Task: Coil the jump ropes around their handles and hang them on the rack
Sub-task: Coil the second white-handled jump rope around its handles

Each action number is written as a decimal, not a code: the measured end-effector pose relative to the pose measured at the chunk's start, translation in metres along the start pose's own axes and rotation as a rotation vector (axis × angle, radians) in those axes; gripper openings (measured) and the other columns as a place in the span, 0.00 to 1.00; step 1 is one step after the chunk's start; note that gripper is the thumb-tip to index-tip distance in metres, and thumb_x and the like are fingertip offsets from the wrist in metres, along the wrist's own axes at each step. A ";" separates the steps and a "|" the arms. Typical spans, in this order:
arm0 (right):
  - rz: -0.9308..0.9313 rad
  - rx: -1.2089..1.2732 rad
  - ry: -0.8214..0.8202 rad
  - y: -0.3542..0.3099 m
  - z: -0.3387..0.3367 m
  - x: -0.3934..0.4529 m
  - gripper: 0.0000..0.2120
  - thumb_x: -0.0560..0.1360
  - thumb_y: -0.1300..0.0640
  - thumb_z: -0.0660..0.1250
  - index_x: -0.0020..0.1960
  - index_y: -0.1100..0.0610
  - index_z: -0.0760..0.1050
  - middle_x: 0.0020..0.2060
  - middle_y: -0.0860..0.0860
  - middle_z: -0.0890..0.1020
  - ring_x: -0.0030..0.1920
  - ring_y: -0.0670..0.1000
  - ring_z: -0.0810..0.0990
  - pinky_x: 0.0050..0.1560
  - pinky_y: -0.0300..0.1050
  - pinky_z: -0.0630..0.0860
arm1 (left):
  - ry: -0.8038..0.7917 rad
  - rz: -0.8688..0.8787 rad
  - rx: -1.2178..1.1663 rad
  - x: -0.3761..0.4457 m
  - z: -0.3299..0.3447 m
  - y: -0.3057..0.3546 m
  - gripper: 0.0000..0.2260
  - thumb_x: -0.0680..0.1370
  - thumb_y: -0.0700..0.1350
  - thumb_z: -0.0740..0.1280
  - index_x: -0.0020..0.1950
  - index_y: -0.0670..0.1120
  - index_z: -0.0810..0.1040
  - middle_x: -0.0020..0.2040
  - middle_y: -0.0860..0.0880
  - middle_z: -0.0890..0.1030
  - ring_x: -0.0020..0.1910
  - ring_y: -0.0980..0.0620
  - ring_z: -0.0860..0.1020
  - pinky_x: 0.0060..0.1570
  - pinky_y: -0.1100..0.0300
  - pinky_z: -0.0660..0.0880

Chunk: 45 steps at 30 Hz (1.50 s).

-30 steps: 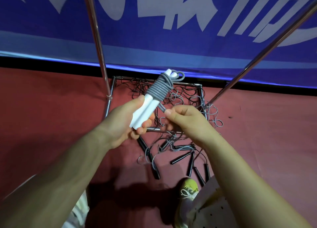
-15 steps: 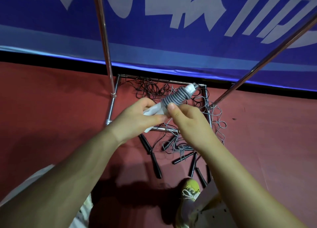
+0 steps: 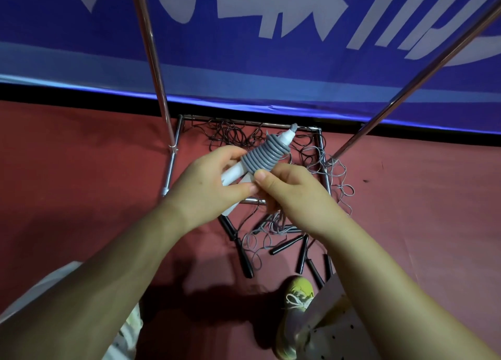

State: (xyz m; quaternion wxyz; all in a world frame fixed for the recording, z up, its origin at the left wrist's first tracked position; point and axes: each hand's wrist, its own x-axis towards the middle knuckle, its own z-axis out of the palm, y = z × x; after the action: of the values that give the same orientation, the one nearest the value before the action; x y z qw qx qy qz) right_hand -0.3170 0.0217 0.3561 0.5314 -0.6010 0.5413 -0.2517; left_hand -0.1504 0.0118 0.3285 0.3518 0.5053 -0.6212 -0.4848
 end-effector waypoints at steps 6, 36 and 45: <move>0.026 0.028 -0.122 0.004 -0.009 -0.001 0.10 0.81 0.57 0.61 0.42 0.54 0.76 0.34 0.46 0.79 0.34 0.50 0.76 0.36 0.43 0.74 | -0.087 -0.160 -0.183 0.001 -0.004 -0.003 0.15 0.63 0.51 0.71 0.49 0.57 0.76 0.45 0.54 0.82 0.42 0.57 0.81 0.42 0.59 0.77; 0.168 0.531 -0.142 -0.001 -0.027 -0.001 0.06 0.67 0.56 0.66 0.35 0.59 0.73 0.26 0.52 0.79 0.22 0.46 0.74 0.22 0.36 0.73 | -0.136 -0.368 -0.791 -0.005 0.003 0.018 0.23 0.71 0.59 0.59 0.55 0.44 0.76 0.33 0.45 0.76 0.28 0.49 0.72 0.32 0.56 0.75; 0.112 0.174 -0.007 -0.005 -0.011 0.002 0.12 0.78 0.62 0.65 0.36 0.59 0.71 0.22 0.48 0.77 0.21 0.42 0.68 0.20 0.33 0.62 | 0.005 -0.386 -0.428 -0.002 0.004 0.008 0.06 0.78 0.49 0.63 0.48 0.50 0.78 0.36 0.51 0.78 0.29 0.58 0.74 0.33 0.62 0.75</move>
State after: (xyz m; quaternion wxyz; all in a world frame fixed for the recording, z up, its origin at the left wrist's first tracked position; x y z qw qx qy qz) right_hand -0.3244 0.0147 0.3630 0.5968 -0.5224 0.5482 -0.2654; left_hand -0.1561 0.0151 0.3352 0.3531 0.5296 -0.3965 -0.6616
